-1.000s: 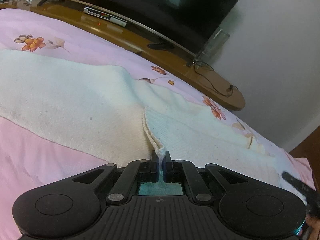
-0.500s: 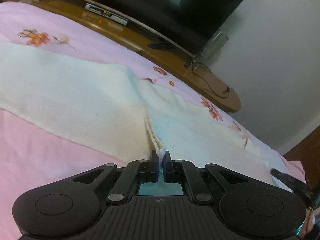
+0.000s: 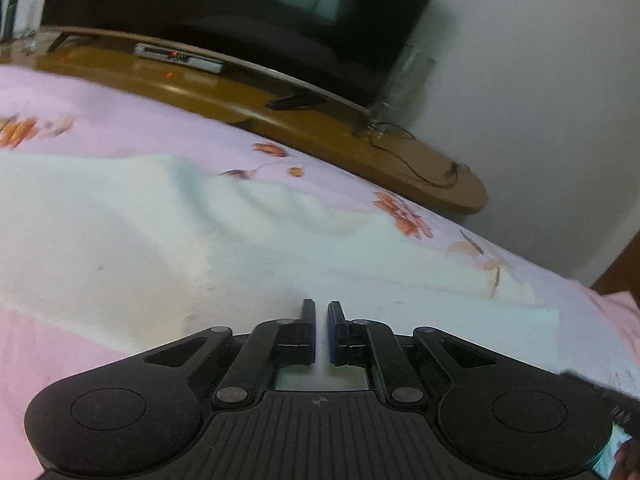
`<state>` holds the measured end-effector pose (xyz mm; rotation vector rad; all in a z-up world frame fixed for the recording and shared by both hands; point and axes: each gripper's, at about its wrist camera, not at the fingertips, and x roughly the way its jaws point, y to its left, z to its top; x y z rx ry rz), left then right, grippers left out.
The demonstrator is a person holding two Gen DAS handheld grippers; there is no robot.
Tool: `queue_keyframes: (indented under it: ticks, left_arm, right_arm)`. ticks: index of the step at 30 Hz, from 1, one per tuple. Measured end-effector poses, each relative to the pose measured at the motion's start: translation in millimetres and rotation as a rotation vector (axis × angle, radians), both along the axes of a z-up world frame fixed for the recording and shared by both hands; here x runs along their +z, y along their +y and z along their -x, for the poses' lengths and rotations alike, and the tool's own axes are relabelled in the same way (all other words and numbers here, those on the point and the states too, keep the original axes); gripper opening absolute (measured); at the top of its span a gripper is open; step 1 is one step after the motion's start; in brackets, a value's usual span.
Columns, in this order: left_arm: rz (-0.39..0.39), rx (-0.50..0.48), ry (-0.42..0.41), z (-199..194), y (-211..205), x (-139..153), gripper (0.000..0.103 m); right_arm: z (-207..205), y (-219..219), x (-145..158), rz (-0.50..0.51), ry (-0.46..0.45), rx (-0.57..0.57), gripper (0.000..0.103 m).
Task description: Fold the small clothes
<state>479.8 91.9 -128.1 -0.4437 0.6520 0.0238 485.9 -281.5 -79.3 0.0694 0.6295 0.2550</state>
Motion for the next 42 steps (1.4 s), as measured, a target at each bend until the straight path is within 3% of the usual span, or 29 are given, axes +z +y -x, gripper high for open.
queue_keyframes:
  ticks: [4, 9, 11, 12, 13, 15, 17, 21, 24, 26, 28, 31, 35, 37, 39, 42]
  left_arm:
    - [-0.062, 0.058, -0.017, 27, 33, -3, 0.006]
    - [-0.053, 0.071, -0.038, 40, 62, 13, 0.011]
    - [-0.031, 0.114, -0.133, 66, 84, 26, 0.032]
    - [-0.024, 0.167, -0.160, 81, 100, 29, 0.056]
    - [-0.018, 0.221, -0.171, 93, 116, 29, 0.063]
    - [0.021, 0.342, -0.168, 118, 161, 24, 0.063]
    - [0.115, 0.494, -0.132, 139, 212, 14, 0.063]
    - [0.299, 0.733, -0.142, 174, 291, -9, 0.061]
    - [0.382, 0.744, -0.145, 174, 320, -22, 0.038]
    - [0.412, 0.745, -0.146, 168, 331, -26, 0.031]
    - [0.427, 0.751, -0.132, 161, 338, -30, 0.016]
    - [0.432, 0.762, -0.112, 150, 342, -32, 0.003]
    - [0.404, 0.801, -0.278, 179, 341, -10, 0.003]
    - [0.373, 0.819, -0.257, 185, 343, -17, 0.003]
    - [0.347, 0.817, -0.162, 183, 344, -35, 0.003]
    - [0.331, 0.818, -0.182, 182, 341, -37, 0.003]
  right_arm:
    - [1, -14, -7, 0.050, 0.020, -0.029, 0.003]
    - [6, -20, -7, 0.052, 0.023, -0.054, 0.006]
    - [10, -20, 2, 0.004, 0.010, -0.062, 0.020]
    - [14, -21, 8, -0.025, -0.010, -0.066, 0.022]
    - [19, -23, 13, -0.035, -0.025, -0.072, 0.022]
    - [32, -26, 22, -0.056, -0.039, -0.066, 0.022]
    - [47, -29, 26, -0.055, -0.038, -0.053, 0.022]
    - [71, -33, 27, -0.029, -0.018, -0.031, 0.022]
    - [78, -33, 24, -0.013, 0.007, -0.040, 0.022]
    - [79, -30, 21, -0.015, 0.025, -0.049, 0.022]
    - [77, -28, 19, -0.025, 0.041, -0.056, 0.022]
    - [75, -21, 18, -0.019, 0.050, -0.054, 0.022]
    - [71, -17, 23, -0.019, 0.041, -0.045, 0.022]
    - [69, -17, 24, -0.023, 0.035, -0.050, 0.022]
    - [68, -20, 23, -0.027, 0.041, -0.059, 0.022]
    - [67, -24, 19, -0.039, 0.061, -0.077, 0.022]
